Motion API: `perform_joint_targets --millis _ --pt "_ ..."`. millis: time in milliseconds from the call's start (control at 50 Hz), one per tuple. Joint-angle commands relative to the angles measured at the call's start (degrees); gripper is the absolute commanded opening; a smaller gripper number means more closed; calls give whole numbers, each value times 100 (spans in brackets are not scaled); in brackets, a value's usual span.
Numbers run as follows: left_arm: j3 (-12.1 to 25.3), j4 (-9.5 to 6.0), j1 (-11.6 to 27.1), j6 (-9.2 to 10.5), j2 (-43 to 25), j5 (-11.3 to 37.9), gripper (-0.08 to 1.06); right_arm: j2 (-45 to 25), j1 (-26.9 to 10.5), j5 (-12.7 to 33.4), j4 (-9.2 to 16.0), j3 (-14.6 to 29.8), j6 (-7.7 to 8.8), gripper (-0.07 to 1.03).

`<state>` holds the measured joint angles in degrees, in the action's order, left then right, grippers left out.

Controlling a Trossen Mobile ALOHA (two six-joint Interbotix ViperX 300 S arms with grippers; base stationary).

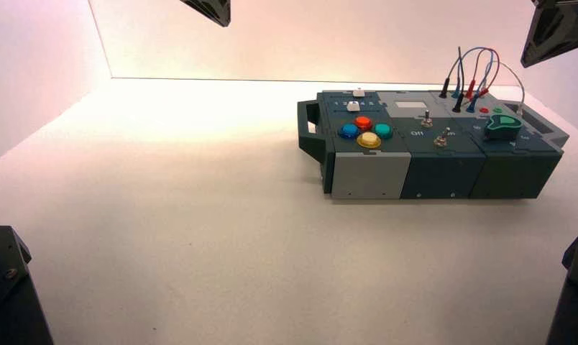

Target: Rotate the box clockwise.

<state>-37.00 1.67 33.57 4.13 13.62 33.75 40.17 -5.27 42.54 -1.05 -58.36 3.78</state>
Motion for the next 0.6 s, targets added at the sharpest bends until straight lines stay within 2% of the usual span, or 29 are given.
perform_joint_targets --millis 20,600 --pt "70 -9 -9 9 132 -35 -3 9 -9 -18 0 79 0 -2" --pt "62 0 -9 9 97 -62 -3 123 0 -9 0 79 -9 -2"
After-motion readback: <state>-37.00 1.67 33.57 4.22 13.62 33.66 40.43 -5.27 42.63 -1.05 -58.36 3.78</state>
